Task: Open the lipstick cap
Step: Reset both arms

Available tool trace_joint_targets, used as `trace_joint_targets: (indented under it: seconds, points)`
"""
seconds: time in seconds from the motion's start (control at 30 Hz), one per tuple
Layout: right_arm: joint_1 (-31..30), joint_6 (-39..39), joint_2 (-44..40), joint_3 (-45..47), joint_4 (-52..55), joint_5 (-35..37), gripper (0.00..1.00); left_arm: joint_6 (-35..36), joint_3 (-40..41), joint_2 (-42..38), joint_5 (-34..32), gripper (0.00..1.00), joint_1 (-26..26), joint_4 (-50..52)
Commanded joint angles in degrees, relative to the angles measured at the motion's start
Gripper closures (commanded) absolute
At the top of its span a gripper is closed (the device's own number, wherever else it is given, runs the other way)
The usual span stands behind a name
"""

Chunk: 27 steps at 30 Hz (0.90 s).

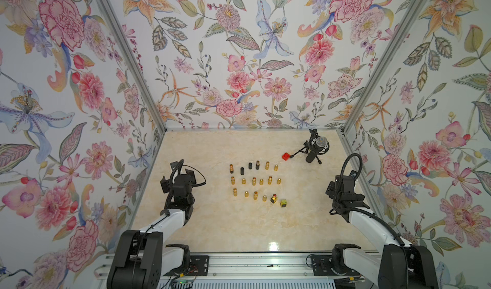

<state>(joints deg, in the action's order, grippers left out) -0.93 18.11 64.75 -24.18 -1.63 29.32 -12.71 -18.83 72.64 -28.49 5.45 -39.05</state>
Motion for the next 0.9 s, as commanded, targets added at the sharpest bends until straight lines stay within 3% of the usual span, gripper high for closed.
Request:
trace_joint_targets:
  seconds: [0.0,0.2,0.33,0.5,0.7,0.87]
  points:
    - [-0.02,-5.58,4.15,2.01,-18.62,-3.21,0.0,7.1,1.48,5.71,2.5,0.01,-0.43,-19.33]
    - [0.23,-9.61,9.28,4.63,-34.99,-9.26,0.0,10.19,4.39,10.94,5.41,0.01,-1.36,-31.44]
    - [0.03,-13.08,13.88,4.91,-45.96,-13.43,0.0,12.53,11.14,18.26,11.07,0.01,-1.96,-50.09]
    - [-0.76,-16.65,19.81,6.49,-56.31,-16.6,0.0,10.78,7.35,16.16,11.91,0.01,-2.99,-41.06]
    - [-3.11,-18.89,24.61,8.87,-66.07,-13.31,0.0,11.23,8.18,16.41,11.71,0.01,-2.88,-43.43]
    - [-3.37,-18.6,23.94,8.72,-64.46,-12.69,0.0,12.53,7.56,16.37,15.05,0.01,-2.77,-42.17]
